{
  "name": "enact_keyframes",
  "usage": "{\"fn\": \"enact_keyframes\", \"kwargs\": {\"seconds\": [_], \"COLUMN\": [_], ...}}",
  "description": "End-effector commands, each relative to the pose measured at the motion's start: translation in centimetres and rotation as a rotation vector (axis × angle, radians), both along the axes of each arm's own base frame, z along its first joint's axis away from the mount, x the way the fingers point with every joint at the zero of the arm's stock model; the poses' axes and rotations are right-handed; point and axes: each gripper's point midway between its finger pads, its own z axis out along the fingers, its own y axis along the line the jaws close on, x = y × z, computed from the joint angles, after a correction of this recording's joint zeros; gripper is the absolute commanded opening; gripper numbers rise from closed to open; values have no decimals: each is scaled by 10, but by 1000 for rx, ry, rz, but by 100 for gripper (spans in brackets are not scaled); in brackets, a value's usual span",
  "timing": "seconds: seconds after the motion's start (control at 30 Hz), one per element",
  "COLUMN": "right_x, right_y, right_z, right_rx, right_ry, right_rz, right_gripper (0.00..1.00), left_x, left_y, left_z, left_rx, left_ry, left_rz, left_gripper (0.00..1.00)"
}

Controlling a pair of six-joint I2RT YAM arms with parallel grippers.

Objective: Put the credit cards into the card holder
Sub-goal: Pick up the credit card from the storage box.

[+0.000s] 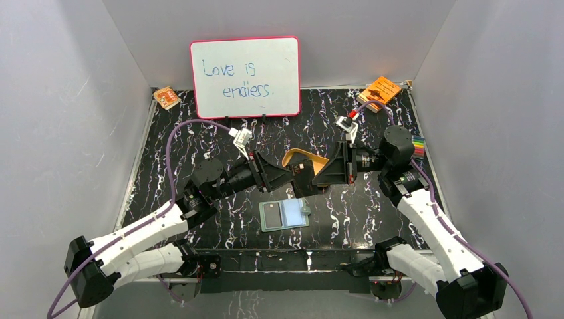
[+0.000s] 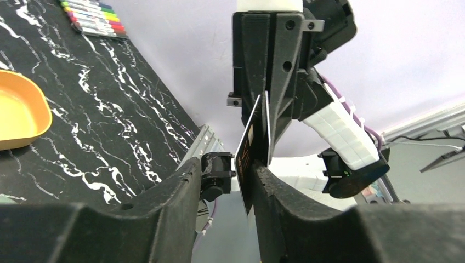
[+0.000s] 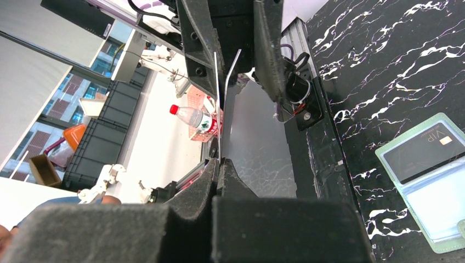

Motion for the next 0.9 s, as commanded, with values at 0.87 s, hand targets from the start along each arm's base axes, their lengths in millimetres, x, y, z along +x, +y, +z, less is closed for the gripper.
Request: {"fn": "enact_keyframes", "kwargs": {"seconds": [0.87], "right_x": [8], "right_y": [4], "right_z": [-6], "right_rx": [-1], "right_ry": [-34], "right_rz": [-44], "right_gripper": [0], "left_x": [4], "left_y": [42], "left_z": [29], "left_rx": [-67], "left_ry": [-54], "left_rz": [173], "left_gripper": [0]}}
